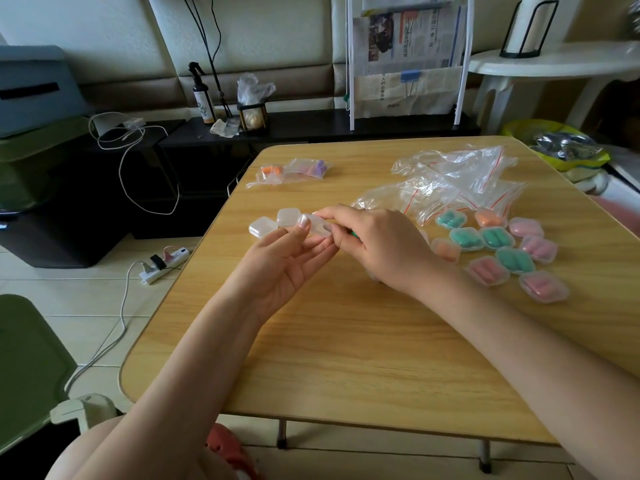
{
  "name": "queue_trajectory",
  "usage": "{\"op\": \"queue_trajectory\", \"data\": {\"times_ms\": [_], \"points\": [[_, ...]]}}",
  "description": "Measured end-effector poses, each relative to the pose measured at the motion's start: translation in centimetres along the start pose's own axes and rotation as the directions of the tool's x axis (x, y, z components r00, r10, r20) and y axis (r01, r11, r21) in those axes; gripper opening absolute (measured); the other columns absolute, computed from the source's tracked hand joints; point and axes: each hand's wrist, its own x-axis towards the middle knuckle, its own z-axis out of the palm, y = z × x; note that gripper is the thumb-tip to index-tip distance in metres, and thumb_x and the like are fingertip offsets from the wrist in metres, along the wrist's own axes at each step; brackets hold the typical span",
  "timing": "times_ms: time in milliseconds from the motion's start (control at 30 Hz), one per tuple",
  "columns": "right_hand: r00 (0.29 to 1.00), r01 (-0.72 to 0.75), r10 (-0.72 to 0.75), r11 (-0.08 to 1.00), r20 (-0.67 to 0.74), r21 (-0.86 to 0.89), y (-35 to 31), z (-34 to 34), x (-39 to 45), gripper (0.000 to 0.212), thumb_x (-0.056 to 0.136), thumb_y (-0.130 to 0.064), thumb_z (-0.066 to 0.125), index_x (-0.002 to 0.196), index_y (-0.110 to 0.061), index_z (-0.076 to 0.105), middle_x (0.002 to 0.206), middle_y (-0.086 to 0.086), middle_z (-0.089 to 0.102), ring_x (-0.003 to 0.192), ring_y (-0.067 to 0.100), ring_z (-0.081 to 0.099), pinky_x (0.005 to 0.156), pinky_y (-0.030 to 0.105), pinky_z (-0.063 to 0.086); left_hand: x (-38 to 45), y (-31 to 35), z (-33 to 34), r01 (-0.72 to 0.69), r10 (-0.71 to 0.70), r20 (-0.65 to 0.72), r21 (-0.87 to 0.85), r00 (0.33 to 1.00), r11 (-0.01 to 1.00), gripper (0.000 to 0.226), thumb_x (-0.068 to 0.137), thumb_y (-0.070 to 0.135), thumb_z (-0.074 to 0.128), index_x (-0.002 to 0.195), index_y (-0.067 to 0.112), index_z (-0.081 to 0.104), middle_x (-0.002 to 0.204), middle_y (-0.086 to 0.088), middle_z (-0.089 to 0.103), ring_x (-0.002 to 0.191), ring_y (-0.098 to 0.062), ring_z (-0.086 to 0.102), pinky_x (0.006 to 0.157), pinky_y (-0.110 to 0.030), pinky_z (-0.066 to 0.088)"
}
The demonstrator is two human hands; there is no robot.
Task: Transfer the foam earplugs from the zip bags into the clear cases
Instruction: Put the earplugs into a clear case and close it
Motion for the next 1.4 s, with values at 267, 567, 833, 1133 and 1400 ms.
{"op": "queue_trajectory", "data": {"times_ms": [267, 567, 833, 1133, 1400], "points": [[0.996, 0.001, -0.006, 0.999, 0.084, 0.050, -0.3, 0.2, 0.1, 0.041, 0.096, -0.027, 0.042, 0.133, -0.014, 0.054, 0.065, -0.003, 0.065, 0.055, 0.017, 0.059, 0.053, 0.028, 0.044, 0.1, -0.1, -0.1, 0.017, -0.014, -0.095, 0.030, 0.995, 0.999, 0.023, 0.092, 0.015, 0.056, 0.099, -0.006, 0.058, 0.079, -0.017, 0.068, 0.078, -0.020, 0.070, 0.070, -0.027, 0.059], [0.988, -0.014, 0.010, 1.000, 0.155, 0.027, 0.0, -0.4, 0.2, 0.045, 0.094, -0.034, 0.055, 0.136, -0.018, 0.053, 0.056, -0.007, 0.049, 0.053, 0.010, 0.044, 0.059, 0.024, 0.036, 0.1, -0.6, -0.2, -0.024, 0.073, -0.167, 0.282, 0.983, 0.959, 0.025, 0.089, 0.021, 0.061, 0.086, -0.003, 0.065, 0.060, -0.002, 0.055, 0.067, -0.011, 0.063, 0.073, -0.025, 0.058], [0.985, -0.097, 0.078, 0.989, 0.155, 0.115, 0.2, -0.4, 0.2, 0.049, 0.095, -0.036, 0.049, 0.138, -0.012, 0.050, 0.063, -0.003, 0.063, 0.052, 0.006, 0.050, 0.059, 0.014, 0.038, 0.3, -0.4, -0.1, 0.020, -0.016, -0.088, 0.047, 0.996, 0.999, 0.015, 0.089, 0.020, 0.059, 0.086, 0.006, 0.060, 0.077, -0.006, 0.052, 0.071, -0.014, 0.058, 0.074, -0.027, 0.058], [0.993, -0.007, 0.000, 0.998, 0.114, 0.056, -0.3, -0.4, 0.0, 0.042, 0.095, -0.033, 0.046, 0.126, -0.009, 0.060, 0.070, 0.008, 0.069, 0.055, 0.020, 0.059, 0.060, 0.025, 0.044, 0.5, -0.2, -0.4, -0.038, 0.045, -0.090, 0.079, 0.995, 0.996, 0.030, 0.076, 0.026, 0.066, 0.091, 0.000, 0.062, 0.088, -0.013, 0.065, 0.081, -0.018, 0.070, 0.077, -0.024, 0.058], [0.993, -0.108, 0.115, 0.981, -0.033, 0.163, 1.9, -1.8, 0.5, 0.021, 0.099, -0.023, 0.049, 0.098, -0.014, 0.069, 0.052, -0.023, 0.051, 0.045, -0.001, 0.047, 0.047, 0.010, 0.031, -0.8, -0.4, 0.7, 0.176, -0.208, 0.134, 0.221, 0.969, 0.959, 0.040, 0.080, 0.024, 0.056, 0.107, -0.005, 0.063, 0.096, -0.019, 0.067, 0.087, -0.021, 0.070, 0.079, -0.025, 0.057]]}}
